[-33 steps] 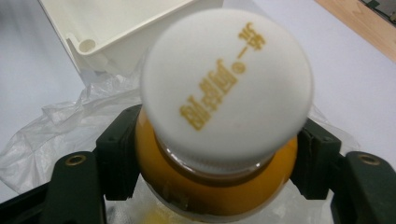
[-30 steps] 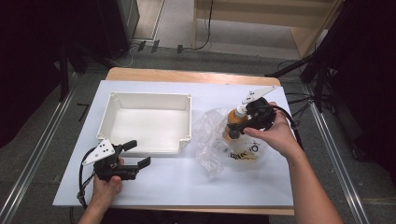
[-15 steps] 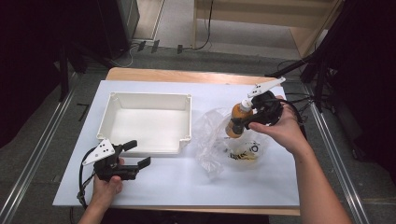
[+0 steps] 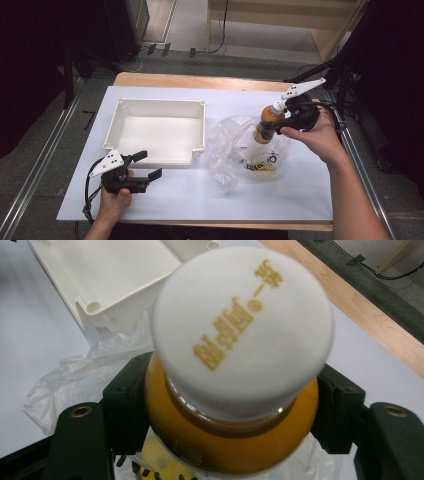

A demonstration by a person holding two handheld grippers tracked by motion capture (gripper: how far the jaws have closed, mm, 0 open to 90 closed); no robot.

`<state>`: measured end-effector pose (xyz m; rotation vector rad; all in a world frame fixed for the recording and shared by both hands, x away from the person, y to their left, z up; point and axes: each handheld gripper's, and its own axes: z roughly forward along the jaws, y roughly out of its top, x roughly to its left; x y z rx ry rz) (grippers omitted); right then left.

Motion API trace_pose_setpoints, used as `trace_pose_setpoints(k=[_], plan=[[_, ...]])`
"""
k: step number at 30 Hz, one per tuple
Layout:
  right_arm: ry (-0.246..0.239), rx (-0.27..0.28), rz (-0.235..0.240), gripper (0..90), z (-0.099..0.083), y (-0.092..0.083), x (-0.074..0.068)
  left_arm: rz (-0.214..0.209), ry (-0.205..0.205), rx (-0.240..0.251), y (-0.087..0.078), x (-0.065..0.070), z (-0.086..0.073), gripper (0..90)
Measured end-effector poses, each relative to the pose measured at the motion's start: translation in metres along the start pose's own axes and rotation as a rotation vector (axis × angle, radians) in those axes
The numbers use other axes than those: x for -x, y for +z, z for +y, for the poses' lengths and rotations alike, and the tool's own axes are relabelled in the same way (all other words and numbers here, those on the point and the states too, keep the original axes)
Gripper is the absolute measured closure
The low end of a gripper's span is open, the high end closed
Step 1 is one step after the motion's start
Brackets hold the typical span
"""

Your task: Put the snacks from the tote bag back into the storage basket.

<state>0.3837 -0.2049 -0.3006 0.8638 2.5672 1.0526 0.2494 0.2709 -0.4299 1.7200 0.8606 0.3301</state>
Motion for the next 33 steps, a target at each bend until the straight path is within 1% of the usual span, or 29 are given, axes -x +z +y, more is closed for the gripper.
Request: trace_pose_setpoints(k=[7,13,15,17,24,26,33], plan=[[0.014,0.003,-0.011,30.6,-0.006,-0.007,0.006,0.000,0.002,-0.002,0.001,0.000,0.000,13.6],[0.014,0.010,-0.018,30.7,-0.004,-0.013,0.007,-0.001,0.004,-0.004,0.001,0.000,0.000,13.6],[0.007,0.014,-0.018,30.7,-0.003,-0.014,0.007,0.000,0.005,-0.006,0.001,0.000,-0.001,13.6],[0.011,0.009,-0.019,30.8,0.000,-0.014,0.006,0.000,0.005,-0.007,0.001,0.000,-0.001,13.6],[0.003,0.010,-0.016,30.7,0.009,-0.013,0.005,-0.001,0.004,-0.002,0.000,0.001,0.000,13.6],[-0.008,0.008,-0.020,30.7,0.014,-0.012,0.004,0.000,0.004,0.000,-0.001,0.001,0.000,13.6],[-0.011,0.015,-0.020,30.7,0.025,-0.013,0.000,-0.001,0.003,0.003,-0.002,0.000,0.000,13.6]])
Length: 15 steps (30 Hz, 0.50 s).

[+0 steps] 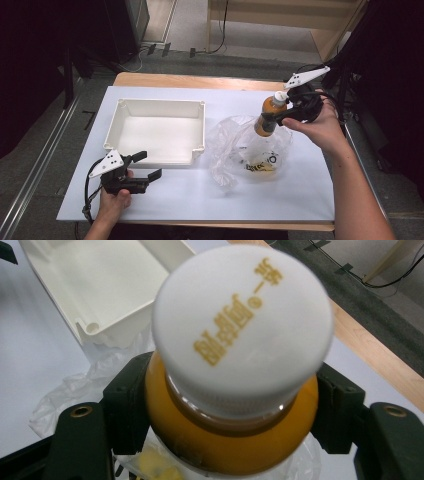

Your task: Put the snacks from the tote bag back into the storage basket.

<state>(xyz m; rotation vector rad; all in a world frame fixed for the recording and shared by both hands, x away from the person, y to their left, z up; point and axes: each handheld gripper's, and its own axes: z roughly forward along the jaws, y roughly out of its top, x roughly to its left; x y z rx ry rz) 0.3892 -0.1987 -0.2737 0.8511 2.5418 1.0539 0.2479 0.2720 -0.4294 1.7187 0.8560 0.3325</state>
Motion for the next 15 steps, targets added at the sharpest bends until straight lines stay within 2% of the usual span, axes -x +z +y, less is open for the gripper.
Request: trace_pose_setpoints(k=[15], plan=[[-0.017,0.004,0.006,30.7,0.022,0.004,-0.008,0.002,-0.014,0.016,-0.005,-0.004,0.000,13.7]])
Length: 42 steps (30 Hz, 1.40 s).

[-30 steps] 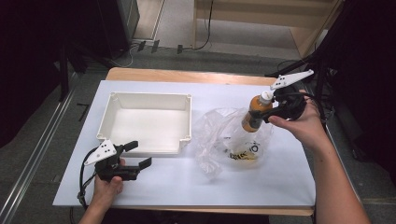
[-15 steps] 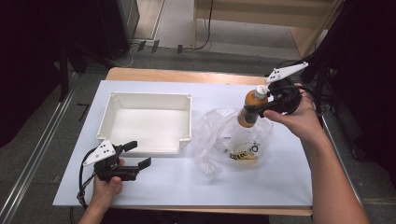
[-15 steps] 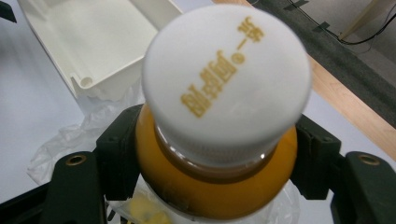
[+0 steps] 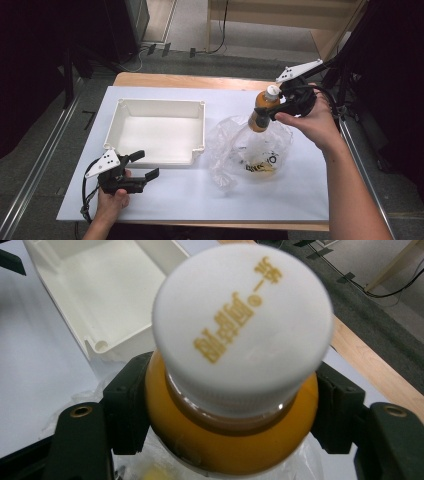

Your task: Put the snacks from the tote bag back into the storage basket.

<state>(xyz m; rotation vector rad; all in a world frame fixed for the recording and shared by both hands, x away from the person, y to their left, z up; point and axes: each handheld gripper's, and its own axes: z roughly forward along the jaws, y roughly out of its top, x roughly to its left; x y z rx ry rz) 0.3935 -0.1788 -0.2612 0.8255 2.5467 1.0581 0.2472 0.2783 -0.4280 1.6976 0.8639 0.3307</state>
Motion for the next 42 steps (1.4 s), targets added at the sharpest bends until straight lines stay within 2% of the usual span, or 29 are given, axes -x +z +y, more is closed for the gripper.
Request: trace_pose_setpoints(k=[19,30,42], plan=[[-0.023,0.002,0.026,30.7,0.025,0.016,-0.013,0.010,-0.009,0.024,-0.009,-0.004,0.001,13.7],[-0.043,0.021,0.042,30.7,0.039,0.021,-0.018,0.014,-0.015,0.029,-0.014,-0.005,0.000,13.7],[-0.072,0.013,0.069,30.7,0.057,0.038,-0.034,0.019,-0.012,0.035,-0.019,-0.006,0.000,13.7]])
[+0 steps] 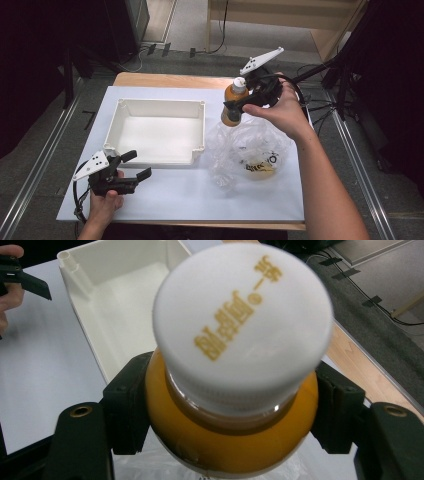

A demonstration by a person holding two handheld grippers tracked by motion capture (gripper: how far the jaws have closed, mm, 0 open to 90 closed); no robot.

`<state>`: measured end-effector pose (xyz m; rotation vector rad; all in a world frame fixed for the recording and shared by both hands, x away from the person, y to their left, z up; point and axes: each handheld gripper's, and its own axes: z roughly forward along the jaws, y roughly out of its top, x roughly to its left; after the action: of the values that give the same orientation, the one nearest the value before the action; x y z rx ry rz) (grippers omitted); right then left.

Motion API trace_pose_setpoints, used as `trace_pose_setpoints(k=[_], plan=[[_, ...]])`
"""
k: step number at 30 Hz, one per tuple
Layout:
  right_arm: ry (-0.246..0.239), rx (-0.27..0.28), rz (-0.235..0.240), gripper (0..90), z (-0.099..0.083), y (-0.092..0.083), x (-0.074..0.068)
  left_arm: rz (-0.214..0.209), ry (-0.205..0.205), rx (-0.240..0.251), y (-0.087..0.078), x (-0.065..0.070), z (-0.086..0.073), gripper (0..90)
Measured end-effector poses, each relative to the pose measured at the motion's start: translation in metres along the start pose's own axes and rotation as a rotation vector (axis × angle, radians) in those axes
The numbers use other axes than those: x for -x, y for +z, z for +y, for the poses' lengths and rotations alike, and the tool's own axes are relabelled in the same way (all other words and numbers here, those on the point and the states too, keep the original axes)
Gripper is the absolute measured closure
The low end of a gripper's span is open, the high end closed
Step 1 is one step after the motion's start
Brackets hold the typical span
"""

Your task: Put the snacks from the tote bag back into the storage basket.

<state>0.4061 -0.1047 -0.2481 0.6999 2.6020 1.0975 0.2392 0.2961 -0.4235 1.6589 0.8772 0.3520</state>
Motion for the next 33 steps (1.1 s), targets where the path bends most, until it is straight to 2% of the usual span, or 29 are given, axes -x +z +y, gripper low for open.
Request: trace_pose_setpoints(k=[25,33], plan=[[-0.037,-0.008,0.059,30.7,0.021,0.041,-0.020,0.040,-0.011,0.025,-0.018,-0.006,-0.003,13.7],[-0.039,-0.010,0.066,30.7,0.025,0.051,-0.025,0.056,-0.003,0.013,-0.020,-0.005,-0.003,13.7]])
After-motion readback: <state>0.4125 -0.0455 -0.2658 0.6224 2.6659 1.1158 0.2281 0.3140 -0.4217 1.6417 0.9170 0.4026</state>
